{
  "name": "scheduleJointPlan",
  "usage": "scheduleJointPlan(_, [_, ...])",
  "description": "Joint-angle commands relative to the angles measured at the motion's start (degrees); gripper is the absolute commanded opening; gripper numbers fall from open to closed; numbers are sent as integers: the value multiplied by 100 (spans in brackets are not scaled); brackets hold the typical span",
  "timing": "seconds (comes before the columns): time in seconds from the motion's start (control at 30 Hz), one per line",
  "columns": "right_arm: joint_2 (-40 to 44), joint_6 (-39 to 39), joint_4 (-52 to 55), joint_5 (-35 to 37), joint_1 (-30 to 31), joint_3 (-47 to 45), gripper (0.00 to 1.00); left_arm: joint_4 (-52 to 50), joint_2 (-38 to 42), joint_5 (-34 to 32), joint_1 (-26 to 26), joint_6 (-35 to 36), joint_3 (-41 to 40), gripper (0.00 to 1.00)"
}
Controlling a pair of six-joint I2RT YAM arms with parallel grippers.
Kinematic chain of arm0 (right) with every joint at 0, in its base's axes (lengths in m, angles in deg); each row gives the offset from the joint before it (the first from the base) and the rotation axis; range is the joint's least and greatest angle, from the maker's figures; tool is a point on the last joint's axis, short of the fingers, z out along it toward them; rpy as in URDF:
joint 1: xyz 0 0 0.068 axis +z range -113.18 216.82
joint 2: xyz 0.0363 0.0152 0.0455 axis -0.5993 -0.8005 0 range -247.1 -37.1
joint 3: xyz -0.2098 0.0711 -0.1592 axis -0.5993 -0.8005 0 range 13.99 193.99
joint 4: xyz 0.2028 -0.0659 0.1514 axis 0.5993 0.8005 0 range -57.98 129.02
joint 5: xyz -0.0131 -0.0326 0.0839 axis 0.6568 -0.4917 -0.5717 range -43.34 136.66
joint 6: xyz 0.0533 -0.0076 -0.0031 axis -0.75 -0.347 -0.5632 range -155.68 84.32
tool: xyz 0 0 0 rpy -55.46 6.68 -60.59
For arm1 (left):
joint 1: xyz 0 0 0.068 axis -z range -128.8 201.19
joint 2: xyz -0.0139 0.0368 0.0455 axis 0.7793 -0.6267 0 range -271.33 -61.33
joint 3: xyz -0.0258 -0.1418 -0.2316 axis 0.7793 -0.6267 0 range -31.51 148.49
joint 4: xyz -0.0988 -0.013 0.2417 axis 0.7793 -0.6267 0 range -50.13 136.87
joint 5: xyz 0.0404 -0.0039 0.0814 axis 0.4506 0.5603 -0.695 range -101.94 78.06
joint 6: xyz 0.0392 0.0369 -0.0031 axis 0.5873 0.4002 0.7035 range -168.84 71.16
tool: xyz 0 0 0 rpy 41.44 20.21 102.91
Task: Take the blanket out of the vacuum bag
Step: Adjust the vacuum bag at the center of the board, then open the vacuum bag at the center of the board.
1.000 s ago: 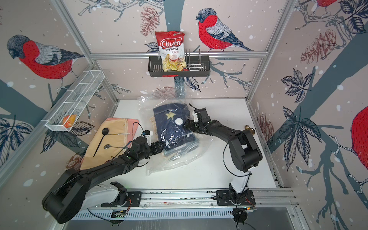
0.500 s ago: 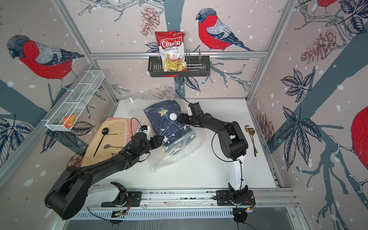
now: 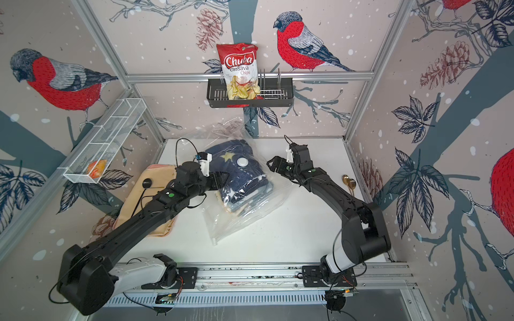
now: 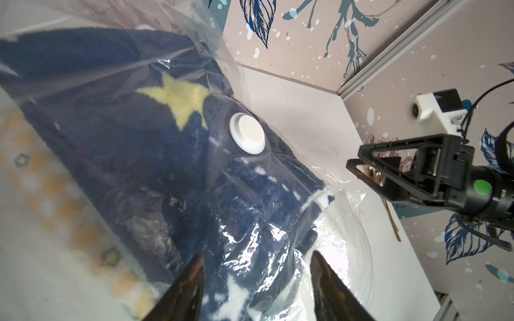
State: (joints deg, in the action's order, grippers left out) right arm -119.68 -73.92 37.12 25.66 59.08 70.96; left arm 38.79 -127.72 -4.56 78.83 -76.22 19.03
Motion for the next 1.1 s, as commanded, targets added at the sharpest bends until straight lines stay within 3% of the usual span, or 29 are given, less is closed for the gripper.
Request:
scheduleJointPlan(0.0, [803, -586, 69, 86, -11, -611, 85, -1099, 218, -320, 50, 891, 87, 60])
scheduleJointPlan(0.3, [3156, -1906, 826, 378, 138, -2216, 82, -1245, 600, -947, 647, 1417, 78, 62])
scheduleJointPlan(0.47, [4052, -2862, 318, 334, 393, -3347, 77, -1268, 1176, -1016, 1106, 1173, -466, 63])
scheduleJointPlan(0.57, [4357, -3242, 100, 619, 600, -3575, 77, -1205, 1475, -1208, 1250, 1186, -884, 62])
scheduleJointPlan(0.77, [4487, -3621, -6, 1480, 1151, -3605, 79, -1135, 1586, -1014, 1433, 1074, -1154, 59])
scheduleJointPlan(0.9, [3998, -3781, -507, 1637, 1457, -3605, 76, -1277, 1538, -1627, 1864, 1167, -1143, 58])
scheduleJointPlan(1.07, [3219, -3753, -952, 1776, 1888, -3373, 75, -1338, 1348, -1877, 2230, 1165, -989, 59])
